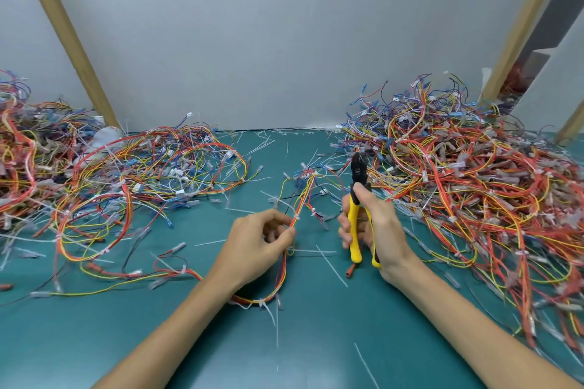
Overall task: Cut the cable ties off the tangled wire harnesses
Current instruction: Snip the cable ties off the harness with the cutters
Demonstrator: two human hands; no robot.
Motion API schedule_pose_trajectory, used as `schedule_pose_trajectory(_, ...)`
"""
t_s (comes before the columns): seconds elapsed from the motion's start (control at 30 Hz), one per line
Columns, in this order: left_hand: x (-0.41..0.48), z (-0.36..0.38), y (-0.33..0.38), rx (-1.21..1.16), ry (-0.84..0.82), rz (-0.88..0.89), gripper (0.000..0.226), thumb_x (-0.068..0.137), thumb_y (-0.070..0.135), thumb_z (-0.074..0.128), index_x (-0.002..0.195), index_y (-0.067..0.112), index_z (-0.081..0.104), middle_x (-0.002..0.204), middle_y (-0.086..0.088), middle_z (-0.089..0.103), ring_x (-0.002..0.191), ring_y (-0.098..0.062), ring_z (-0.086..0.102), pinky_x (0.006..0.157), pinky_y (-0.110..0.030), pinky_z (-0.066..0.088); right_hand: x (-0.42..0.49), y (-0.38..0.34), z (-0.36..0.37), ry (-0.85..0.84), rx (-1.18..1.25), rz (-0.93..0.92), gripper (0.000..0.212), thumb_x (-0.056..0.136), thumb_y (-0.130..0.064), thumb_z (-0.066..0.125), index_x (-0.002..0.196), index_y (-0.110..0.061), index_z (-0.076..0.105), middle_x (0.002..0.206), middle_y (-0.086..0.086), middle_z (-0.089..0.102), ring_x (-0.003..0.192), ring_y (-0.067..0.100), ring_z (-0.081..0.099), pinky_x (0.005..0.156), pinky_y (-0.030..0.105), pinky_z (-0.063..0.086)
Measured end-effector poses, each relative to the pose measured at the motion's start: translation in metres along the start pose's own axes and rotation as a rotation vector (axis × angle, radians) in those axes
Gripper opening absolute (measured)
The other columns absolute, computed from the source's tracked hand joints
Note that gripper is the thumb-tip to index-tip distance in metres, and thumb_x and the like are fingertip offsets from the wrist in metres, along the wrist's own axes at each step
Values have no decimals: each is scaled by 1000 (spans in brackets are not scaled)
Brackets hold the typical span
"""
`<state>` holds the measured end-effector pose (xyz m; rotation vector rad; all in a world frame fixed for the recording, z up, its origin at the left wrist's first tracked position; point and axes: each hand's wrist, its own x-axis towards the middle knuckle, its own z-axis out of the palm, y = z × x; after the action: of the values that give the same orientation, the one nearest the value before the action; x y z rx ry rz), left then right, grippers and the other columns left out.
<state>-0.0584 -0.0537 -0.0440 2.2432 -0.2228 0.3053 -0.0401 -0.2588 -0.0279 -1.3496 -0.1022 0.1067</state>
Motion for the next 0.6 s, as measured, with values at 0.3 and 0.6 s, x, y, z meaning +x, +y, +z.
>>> schedule_pose_trajectory(0.3, 7, -3, -3, -395, -125, -285, 5, 92, 7, 63, 92, 10, 67, 62, 6, 63, 44, -9, 52, 48, -18, 43, 1, 8, 2, -117, -118, -94, 15, 77, -18, 59, 84, -9, 50, 65, 7, 39, 54, 19, 34, 49, 31, 27)
schedule_pose_trajectory(0.6, 14, -19, -11, -809, -308, -538, 13, 89, 13, 65, 90, 6, 75, 63, 2, 54, 49, -7, 51, 47, -14, 45, 4, 18, -3, 67, -1160, -408, 45, 72, -29, 69, 107, -25, 41, 100, -9, 39, 96, 14, 38, 81, 23, 29)
